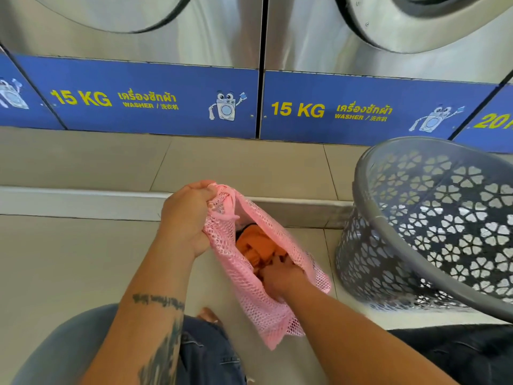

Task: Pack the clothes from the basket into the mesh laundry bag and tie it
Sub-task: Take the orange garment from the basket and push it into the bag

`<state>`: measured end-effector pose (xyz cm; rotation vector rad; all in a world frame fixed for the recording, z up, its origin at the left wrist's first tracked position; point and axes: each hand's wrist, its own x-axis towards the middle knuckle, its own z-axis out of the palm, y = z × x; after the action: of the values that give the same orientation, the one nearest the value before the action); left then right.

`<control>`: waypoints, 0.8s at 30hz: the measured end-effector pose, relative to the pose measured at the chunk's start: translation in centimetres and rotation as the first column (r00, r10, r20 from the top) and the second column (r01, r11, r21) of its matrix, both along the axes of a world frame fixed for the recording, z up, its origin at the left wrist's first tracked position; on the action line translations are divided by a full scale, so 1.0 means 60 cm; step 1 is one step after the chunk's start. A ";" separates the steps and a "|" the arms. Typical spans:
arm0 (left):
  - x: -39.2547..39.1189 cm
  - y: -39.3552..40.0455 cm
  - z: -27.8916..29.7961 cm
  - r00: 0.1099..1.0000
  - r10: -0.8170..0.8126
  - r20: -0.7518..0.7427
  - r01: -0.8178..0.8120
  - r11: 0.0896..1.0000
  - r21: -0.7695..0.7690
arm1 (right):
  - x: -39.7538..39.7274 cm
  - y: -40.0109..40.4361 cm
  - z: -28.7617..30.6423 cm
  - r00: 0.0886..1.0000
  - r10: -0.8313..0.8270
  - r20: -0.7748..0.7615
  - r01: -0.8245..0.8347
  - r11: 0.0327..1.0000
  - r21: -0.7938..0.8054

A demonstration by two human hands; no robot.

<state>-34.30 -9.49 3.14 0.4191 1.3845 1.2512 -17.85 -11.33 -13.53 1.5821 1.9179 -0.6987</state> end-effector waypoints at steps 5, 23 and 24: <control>-0.005 0.006 -0.001 0.993 0.035 -0.113 -0.034 0.999 0.015 | -0.001 0.022 0.055 0.939 0.027 -0.344 0.011 0.994 0.107; 0.036 -0.047 -0.009 0.819 -0.355 -0.451 0.380 0.924 -0.037 | 0.148 0.003 0.198 0.771 -0.120 -0.626 0.343 0.906 0.249; 0.039 -0.050 -0.010 0.805 -0.379 -0.456 0.407 0.913 -0.040 | 0.150 -0.005 0.204 0.741 -0.126 -0.660 0.358 0.905 0.229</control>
<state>-31.96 -12.51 2.53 1.0440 1.5465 0.8747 -8.85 -11.61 -1.28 2.0291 2.4375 -1.1897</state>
